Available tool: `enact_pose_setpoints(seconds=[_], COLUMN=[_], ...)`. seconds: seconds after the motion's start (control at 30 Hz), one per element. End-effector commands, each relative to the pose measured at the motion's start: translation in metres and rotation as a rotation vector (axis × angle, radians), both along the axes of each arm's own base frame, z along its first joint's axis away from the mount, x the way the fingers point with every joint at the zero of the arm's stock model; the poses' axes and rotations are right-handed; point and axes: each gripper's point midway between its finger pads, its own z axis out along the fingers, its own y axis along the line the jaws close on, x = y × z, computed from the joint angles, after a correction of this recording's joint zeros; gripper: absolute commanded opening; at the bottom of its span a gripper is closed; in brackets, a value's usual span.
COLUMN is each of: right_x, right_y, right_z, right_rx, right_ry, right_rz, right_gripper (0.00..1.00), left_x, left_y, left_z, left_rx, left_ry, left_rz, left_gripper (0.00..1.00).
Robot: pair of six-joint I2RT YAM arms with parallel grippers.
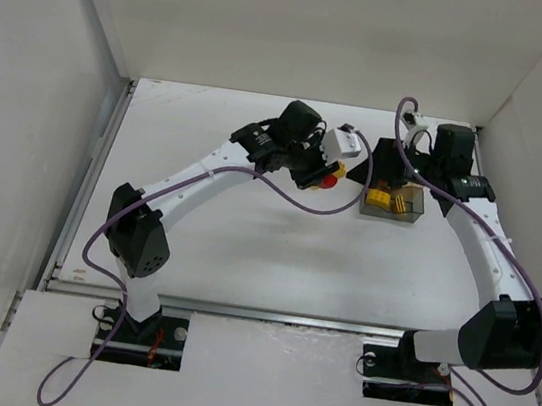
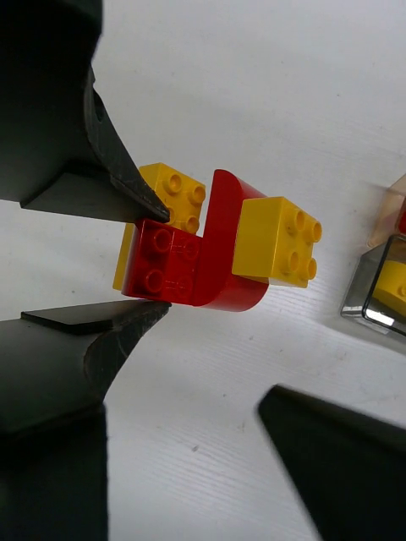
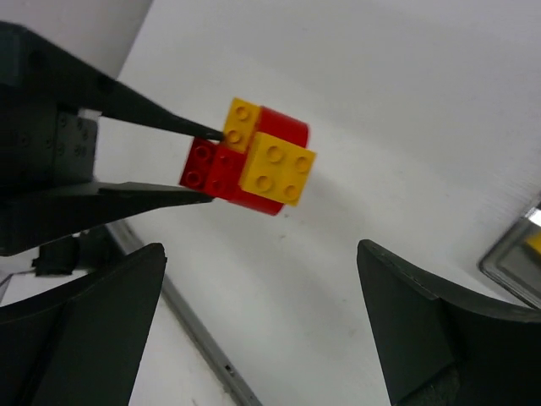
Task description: Sort the legos into containers by color
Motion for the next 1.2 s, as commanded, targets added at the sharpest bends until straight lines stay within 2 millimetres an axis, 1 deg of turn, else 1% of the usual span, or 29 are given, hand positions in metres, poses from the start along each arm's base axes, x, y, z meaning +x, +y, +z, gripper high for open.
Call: enact_pose_setpoints(seconds=[0.0, 0.03, 0.1, 0.13, 0.17, 0.2, 0.23, 0.3, 0.33, 0.37, 0.4, 0.47, 0.53, 0.57, 0.63, 0.7, 0.73, 0.8, 0.83, 0.9, 0.97, 1.0, 1.1, 1.13, 1.17], right_x=[-0.012, -0.011, -0.008, -0.007, -0.004, 0.001, 0.003, 0.008, 0.011, 0.015, 0.014, 0.018, 0.022, 0.022, 0.025, 0.023, 0.026, 0.023, 0.026, 0.023, 0.024, 0.021, 0.022, 0.018, 0.018], right_y=[0.030, 0.034, 0.035, 0.039, 0.040, 0.040, 0.040, 0.042, 0.042, 0.042, 0.045, 0.045, 0.046, 0.046, 0.048, 0.050, 0.051, 0.054, 0.054, 0.058, 0.059, 0.064, 0.067, 0.072, 0.074], right_z=[0.034, 0.038, 0.041, 0.036, 0.037, 0.033, 0.032, 0.019, 0.018, 0.013, 0.007, 0.007, -0.004, -0.004, -0.010, -0.007, -0.009, -0.006, -0.008, -0.003, 0.002, -0.001, -0.002, -0.001, 0.000], right_rx=[0.114, 0.124, 0.130, 0.134, 0.135, 0.133, 0.129, 0.110, 0.104, 0.102, 0.089, 0.084, 0.080, 0.080, 0.087, 0.106, 0.106, 0.125, 0.126, 0.150, 0.168, 0.178, 0.195, 0.200, 0.208], right_ry=[-0.058, -0.074, -0.079, -0.058, -0.065, -0.051, -0.052, -0.006, 0.002, 0.020, 0.033, 0.032, 0.059, 0.059, 0.081, 0.077, 0.077, 0.079, 0.079, 0.073, 0.067, 0.091, 0.106, 0.109, 0.111], right_rz=[0.124, 0.132, 0.129, 0.134, 0.135, 0.134, 0.126, 0.110, 0.101, 0.100, 0.106, 0.098, 0.097, 0.097, 0.100, 0.118, 0.118, 0.139, 0.139, 0.167, 0.168, 0.182, 0.203, 0.224, 0.239], right_gripper=[1.00, 1.00, 1.00, 1.00, 1.00, 1.00, 1.00, 1.00, 1.00, 0.98, 0.95, 0.88, 0.79, 0.79, 0.79, 0.79, 0.79, 0.76, 0.75, 0.72, 0.67, 0.62, 0.54, 0.54, 0.49], left_x=[-0.010, -0.010, -0.010, -0.012, -0.012, -0.012, -0.013, -0.013, -0.013, -0.013, -0.013, -0.013, -0.013, -0.012, -0.013, -0.013, -0.013, -0.012, -0.012, -0.012, -0.012, -0.012, -0.011, -0.011, -0.011], left_y=[0.003, 0.003, 0.003, 0.004, 0.004, 0.004, 0.005, 0.005, 0.005, 0.005, 0.005, 0.005, 0.005, 0.004, 0.005, 0.005, 0.005, 0.006, 0.006, 0.006, 0.006, 0.006, 0.005, 0.005, 0.005], left_z=[0.030, 0.030, 0.038, 0.037, 0.037, 0.037, 0.041, 0.043, 0.043, 0.043, 0.043, 0.047, 0.047, 0.050, 0.049, 0.049, 0.049, 0.049, 0.049, 0.049, 0.049, 0.049, 0.050, 0.050, 0.050], left_rx=[-0.053, -0.053, -0.069, -0.063, -0.063, -0.066, -0.073, -0.073, -0.073, -0.073, -0.073, -0.079, -0.079, -0.085, -0.079, -0.079, -0.079, -0.075, -0.075, -0.075, -0.075, -0.075, -0.081, -0.081, -0.081], left_ry=[0.019, 0.019, 0.013, 0.020, 0.020, 0.026, 0.020, 0.020, 0.020, 0.020, 0.020, 0.013, 0.013, 0.007, 0.013, 0.013, 0.013, 0.009, 0.009, 0.009, 0.009, 0.009, 0.002, 0.002, 0.002], left_rz=[0.016, 0.016, 0.022, 0.022, 0.022, 0.028, 0.028, 0.028, 0.028, 0.028, 0.028, 0.027, 0.027, 0.027, 0.027, 0.027, 0.027, 0.034, 0.034, 0.034, 0.034, 0.034, 0.034, 0.034, 0.034], left_gripper=[0.00, 0.00, 0.00, 0.00, 0.00, 0.00, 0.00, 0.00, 0.00, 0.00, 0.00, 0.00, 0.00, 0.00, 0.00, 0.00, 0.00, 0.00, 0.00, 0.00, 0.00, 0.00, 0.00, 0.00, 0.00])
